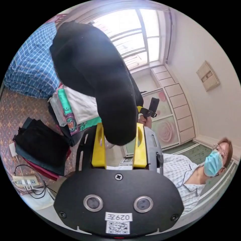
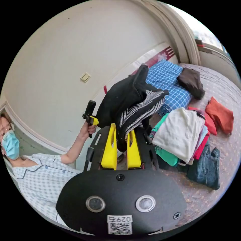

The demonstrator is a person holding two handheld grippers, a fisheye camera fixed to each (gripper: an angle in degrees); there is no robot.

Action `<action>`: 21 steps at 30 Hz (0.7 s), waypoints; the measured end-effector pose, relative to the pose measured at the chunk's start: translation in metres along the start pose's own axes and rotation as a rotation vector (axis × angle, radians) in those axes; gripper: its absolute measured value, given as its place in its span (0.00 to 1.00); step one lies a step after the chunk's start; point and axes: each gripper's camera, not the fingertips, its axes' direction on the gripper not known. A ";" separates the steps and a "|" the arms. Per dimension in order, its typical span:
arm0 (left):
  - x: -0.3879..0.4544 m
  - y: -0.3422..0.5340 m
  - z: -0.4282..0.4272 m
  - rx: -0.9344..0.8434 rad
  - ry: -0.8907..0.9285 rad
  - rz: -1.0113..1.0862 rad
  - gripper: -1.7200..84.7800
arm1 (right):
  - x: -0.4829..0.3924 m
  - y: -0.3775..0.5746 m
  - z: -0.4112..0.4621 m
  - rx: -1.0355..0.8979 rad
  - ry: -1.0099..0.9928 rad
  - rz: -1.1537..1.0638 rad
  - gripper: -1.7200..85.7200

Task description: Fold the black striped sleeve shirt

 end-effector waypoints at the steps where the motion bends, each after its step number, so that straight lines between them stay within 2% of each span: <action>1: -0.018 0.004 0.023 -0.034 -0.035 -0.060 0.17 | 0.060 0.006 0.008 -0.019 -0.013 0.206 0.06; 2: -0.035 0.016 0.043 -0.073 -0.002 -0.072 0.07 | 0.120 0.018 0.022 -0.065 -0.056 0.422 0.06; 3: -0.044 0.025 0.051 -0.084 0.034 -0.085 0.02 | 0.146 0.027 0.030 -0.090 -0.080 0.522 0.07; 4: -0.065 0.050 0.063 -0.102 0.112 -0.134 0.02 | 0.185 0.046 0.043 -0.129 -0.127 0.668 0.08; 6: -0.096 0.100 0.065 -0.080 0.192 -0.224 0.01 | 0.207 0.065 0.048 -0.067 -0.259 0.742 0.09; 9: -0.137 0.212 0.034 0.044 0.201 -0.437 0.01 | 0.195 0.076 0.033 0.083 -0.260 0.701 0.10; 12: -0.144 0.334 -0.009 0.209 0.164 -0.616 0.01 | 0.151 0.072 0.006 0.220 -0.030 0.586 0.11; 14: -0.129 0.424 -0.039 0.372 0.089 -0.747 0.01 | 0.087 0.048 0.010 0.207 0.165 0.378 0.12; 15: -0.123 0.446 -0.044 0.419 0.077 -0.775 0.01 | 0.069 0.039 0.018 0.184 0.189 0.309 0.12; 17: -0.105 0.516 -0.053 0.602 0.075 -0.832 0.01 | 0.005 0.005 0.077 0.027 0.187 0.049 0.13; 18: -0.102 0.531 -0.053 0.644 0.083 -0.838 0.01 | -0.009 -0.003 0.099 -0.031 0.165 -0.002 0.13; 20: -0.097 0.575 -0.044 0.757 0.137 -0.839 0.01 | -0.052 -0.023 0.205 -0.279 0.104 -0.153 0.15; 21: -0.096 0.583 -0.041 0.773 0.150 -0.835 0.01 | -0.060 -0.024 0.235 -0.344 0.114 -0.187 0.15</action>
